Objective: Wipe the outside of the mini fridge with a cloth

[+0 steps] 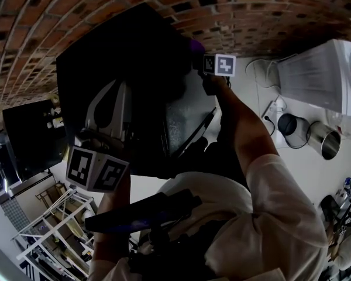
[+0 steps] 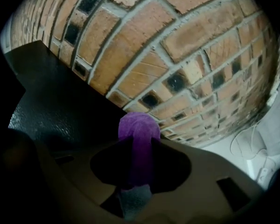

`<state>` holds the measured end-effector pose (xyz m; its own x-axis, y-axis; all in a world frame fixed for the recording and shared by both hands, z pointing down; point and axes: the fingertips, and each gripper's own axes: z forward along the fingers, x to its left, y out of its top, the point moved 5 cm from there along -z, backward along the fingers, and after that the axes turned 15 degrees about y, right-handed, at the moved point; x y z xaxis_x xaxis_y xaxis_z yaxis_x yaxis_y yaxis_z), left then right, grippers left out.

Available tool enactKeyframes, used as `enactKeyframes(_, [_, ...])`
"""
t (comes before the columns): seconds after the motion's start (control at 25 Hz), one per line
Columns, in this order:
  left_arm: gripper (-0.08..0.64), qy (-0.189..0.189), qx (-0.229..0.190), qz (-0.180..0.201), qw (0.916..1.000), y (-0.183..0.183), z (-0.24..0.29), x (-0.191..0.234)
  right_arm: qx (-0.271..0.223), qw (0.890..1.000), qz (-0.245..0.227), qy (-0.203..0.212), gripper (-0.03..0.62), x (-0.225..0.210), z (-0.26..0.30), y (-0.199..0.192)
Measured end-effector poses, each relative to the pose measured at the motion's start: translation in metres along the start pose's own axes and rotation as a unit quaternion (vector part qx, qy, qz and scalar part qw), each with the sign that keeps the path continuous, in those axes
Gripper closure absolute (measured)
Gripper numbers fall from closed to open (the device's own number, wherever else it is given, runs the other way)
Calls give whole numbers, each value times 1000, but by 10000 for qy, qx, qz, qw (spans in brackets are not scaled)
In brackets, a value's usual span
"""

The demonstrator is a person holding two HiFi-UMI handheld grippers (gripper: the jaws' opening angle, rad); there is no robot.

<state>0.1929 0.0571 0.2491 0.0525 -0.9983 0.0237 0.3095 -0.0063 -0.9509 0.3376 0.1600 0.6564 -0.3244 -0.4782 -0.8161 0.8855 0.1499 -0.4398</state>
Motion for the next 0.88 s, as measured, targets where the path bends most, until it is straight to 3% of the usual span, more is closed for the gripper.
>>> enactKeyframes(0.32, [552, -63, -11, 71, 10000, 2, 1, -2, 202, 9993, 96, -316, 476, -23, 10, -12])
enactKeyframes(0.52, [552, -28, -1, 13, 10000, 0, 1, 2, -30, 9996, 18, -285, 477, -15, 1, 0])
enactKeyframes(0.72, [552, -8, -7, -2, 10000, -1, 1, 3, -512, 9985, -162, 105, 477, 22, -34, 20])
enactKeyframes(0.88, [552, -4, -9, 3, 10000, -2, 2, 4, -1071, 9889, -607, 827, 477, 93, -79, 48])
